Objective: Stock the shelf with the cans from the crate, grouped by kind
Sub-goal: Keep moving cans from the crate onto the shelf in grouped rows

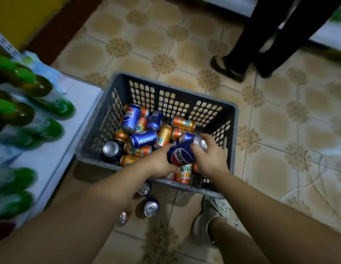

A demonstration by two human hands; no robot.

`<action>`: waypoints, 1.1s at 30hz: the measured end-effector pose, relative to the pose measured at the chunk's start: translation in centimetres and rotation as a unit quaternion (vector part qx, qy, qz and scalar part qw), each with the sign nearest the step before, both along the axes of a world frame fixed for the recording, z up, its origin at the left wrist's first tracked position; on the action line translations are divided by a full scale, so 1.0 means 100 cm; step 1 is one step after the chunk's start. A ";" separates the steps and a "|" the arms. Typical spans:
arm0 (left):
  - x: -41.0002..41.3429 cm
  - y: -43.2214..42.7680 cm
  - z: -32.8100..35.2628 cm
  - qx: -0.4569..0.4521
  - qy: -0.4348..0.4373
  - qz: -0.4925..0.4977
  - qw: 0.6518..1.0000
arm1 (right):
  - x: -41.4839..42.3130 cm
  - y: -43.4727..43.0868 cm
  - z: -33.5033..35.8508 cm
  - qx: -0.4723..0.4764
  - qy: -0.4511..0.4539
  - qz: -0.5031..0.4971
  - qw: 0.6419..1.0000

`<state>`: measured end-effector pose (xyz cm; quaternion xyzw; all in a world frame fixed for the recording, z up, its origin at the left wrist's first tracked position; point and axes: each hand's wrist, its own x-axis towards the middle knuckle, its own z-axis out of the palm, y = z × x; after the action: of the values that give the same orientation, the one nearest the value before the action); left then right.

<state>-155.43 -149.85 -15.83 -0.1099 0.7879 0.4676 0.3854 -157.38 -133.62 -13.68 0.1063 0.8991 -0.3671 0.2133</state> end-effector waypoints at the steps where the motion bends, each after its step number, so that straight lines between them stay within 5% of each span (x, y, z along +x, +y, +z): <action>1: 0.004 -0.005 0.015 0.026 0.008 0.050 0.998 | 0.003 -0.006 0.015 -0.041 0.007 -0.038 0.998; 6: 0.030 -0.039 0.102 0.213 0.010 0.313 0.925 | 0.025 -0.047 0.098 -0.301 0.004 -0.196 0.933; 10: 0.056 -0.074 0.187 0.268 0.106 0.393 0.873 | 0.047 -0.086 0.164 -0.383 -0.041 -0.167 0.908; 15: 0.109 -0.128 0.288 0.238 0.236 0.416 0.845 | 0.086 -0.127 0.244 -0.370 0.003 0.074 0.926; 20: 0.181 -0.176 0.361 0.163 0.327 0.450 0.815 | 0.135 -0.188 0.308 -0.322 0.074 0.277 0.902; 27: 0.323 -0.248 0.441 0.021 0.412 0.496 0.764 | 0.238 -0.290 0.371 -0.265 0.165 0.462 0.830; 33: 0.461 -0.286 0.468 -0.073 0.427 0.567 0.701 | 0.349 -0.367 0.397 -0.243 0.194 0.606 0.732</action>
<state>-109.31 -178.48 30.96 -0.3521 0.6885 0.5354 -0.3395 -122.51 -170.30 26.00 -0.5905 0.6750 -0.3782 0.2297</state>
